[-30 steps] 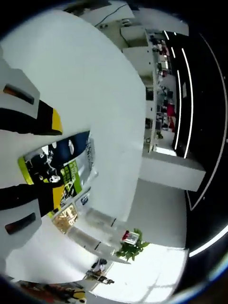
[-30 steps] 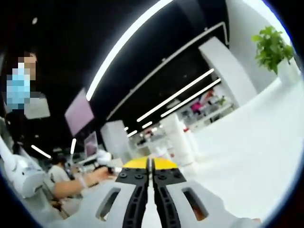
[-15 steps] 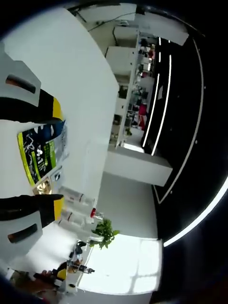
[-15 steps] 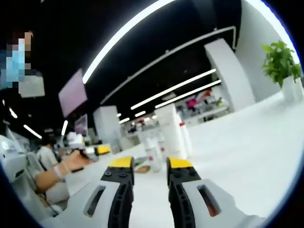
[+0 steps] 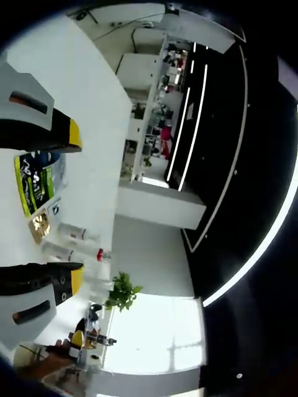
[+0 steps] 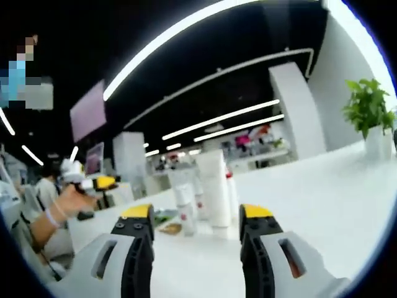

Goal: Arrange the skincare products in the storage area until every visible bottle or jar stands upright without overlapping.

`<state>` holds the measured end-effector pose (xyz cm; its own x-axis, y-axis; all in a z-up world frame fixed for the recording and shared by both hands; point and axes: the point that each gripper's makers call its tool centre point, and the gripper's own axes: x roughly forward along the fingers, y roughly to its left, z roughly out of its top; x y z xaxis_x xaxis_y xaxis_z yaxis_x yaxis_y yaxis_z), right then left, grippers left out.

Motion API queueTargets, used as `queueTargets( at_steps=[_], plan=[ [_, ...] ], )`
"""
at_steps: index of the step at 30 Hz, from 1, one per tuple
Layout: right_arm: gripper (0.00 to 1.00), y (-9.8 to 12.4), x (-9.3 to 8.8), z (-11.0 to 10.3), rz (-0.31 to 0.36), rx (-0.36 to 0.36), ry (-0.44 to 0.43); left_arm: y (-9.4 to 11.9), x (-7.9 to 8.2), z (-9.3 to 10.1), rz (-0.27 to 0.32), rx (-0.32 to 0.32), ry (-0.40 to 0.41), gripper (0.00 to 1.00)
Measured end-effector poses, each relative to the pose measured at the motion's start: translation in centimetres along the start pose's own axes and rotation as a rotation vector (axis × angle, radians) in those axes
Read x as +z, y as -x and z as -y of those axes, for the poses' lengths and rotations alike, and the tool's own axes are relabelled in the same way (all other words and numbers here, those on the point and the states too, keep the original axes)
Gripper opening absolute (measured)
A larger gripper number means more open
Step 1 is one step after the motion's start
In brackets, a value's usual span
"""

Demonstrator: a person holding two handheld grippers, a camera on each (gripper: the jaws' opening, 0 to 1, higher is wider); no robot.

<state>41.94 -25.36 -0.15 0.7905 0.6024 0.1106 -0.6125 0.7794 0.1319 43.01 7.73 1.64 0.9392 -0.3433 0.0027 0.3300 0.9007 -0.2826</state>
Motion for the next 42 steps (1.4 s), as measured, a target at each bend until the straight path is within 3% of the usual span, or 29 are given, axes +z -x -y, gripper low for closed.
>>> queueTargets(
  at_steps=[4, 7, 12, 15, 20, 29, 38, 42],
  plan=[
    [0.74, 0.0, 0.6, -0.1, -0.003, 0.006, 0.007, 0.8, 1.1, 0.7, 0.019, 0.013, -0.002, 0.88],
    [0.82, 0.2, 1.4, -0.6, -0.006, 0.016, 0.045, 1.4, 1.8, 1.0, 0.015, 0.036, -0.058, 0.98],
    [0.93, 1.2, 3.0, -1.7, -0.019, 0.071, 0.118, 2.9, 3.0, 1.5, 0.03, 0.065, -0.093, 0.99],
    [0.96, 2.0, 3.8, -1.6, -0.008, 0.07, 0.11, 4.2, 4.0, 1.4, 0.091, 0.095, -0.099, 1.0],
    [1.0, 3.2, 4.4, -1.4, 0.019, 0.06, 0.096, 6.0, 3.9, 1.3, 0.1, 0.108, -0.097, 1.0],
    [1.0, 4.8, 1.3, 0.7, -0.085, -0.053, 0.144, 8.2, 1.0, 0.8, 0.064, 0.15, -0.132, 1.0],
    [1.0, 5.5, -1.8, 1.5, -0.194, -0.091, 0.154, 9.3, -3.2, 0.2, -0.021, 0.178, -0.104, 1.0],
    [0.99, 5.7, -3.5, 1.3, -0.246, -0.086, 0.146, 10.6, -4.7, -0.7, -0.036, 0.219, -0.088, 1.0]
  ],
)
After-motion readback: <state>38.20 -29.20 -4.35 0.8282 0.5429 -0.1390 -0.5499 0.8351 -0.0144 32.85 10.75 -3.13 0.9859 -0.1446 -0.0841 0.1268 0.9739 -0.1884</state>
